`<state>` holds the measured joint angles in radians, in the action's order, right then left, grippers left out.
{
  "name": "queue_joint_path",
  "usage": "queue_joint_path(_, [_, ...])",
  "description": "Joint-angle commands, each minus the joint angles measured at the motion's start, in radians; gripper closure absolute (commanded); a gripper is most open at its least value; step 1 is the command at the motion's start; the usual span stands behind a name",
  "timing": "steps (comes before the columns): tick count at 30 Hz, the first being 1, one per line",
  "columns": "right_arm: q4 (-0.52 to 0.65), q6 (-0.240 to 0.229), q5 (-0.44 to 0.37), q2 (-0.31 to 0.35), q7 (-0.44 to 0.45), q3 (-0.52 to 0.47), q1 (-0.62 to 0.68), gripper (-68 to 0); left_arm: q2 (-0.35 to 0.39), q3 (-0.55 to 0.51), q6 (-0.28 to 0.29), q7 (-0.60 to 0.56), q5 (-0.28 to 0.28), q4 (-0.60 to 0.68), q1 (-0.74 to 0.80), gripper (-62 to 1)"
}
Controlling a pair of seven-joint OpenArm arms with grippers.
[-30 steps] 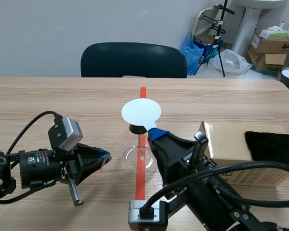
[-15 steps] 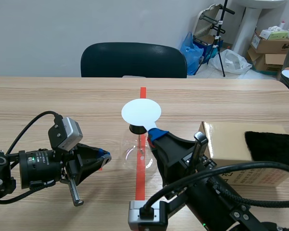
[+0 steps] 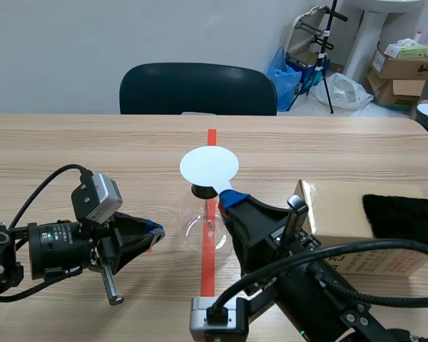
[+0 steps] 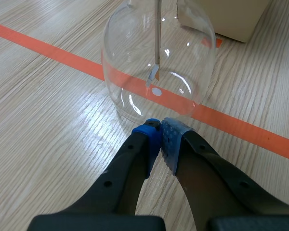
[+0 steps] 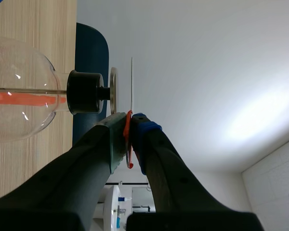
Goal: Do the electroscope experiment
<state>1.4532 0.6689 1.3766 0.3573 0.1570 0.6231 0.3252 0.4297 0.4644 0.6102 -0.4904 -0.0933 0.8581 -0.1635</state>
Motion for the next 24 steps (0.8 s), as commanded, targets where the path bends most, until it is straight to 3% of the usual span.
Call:
queue_joint_path(1, [0.010, 0.011, 0.000, 0.003, -0.007, -0.001, -0.012, -1.0, -0.002, -0.003, 0.002, -0.010, 0.014, 0.018, -0.005, -4.1])
queue_joint_path(7, [0.010, 0.011, 0.000, 0.003, -0.109, -0.001, -0.012, -1.0, -0.002, -0.003, 0.002, -0.010, 0.014, 0.018, -0.005, -4.1])
queue_joint_path(24, [0.010, 0.011, 0.000, 0.003, -0.605, -0.001, -0.012, -1.0, -0.002, -0.003, 0.002, -0.010, 0.014, 0.018, -0.005, -4.1])
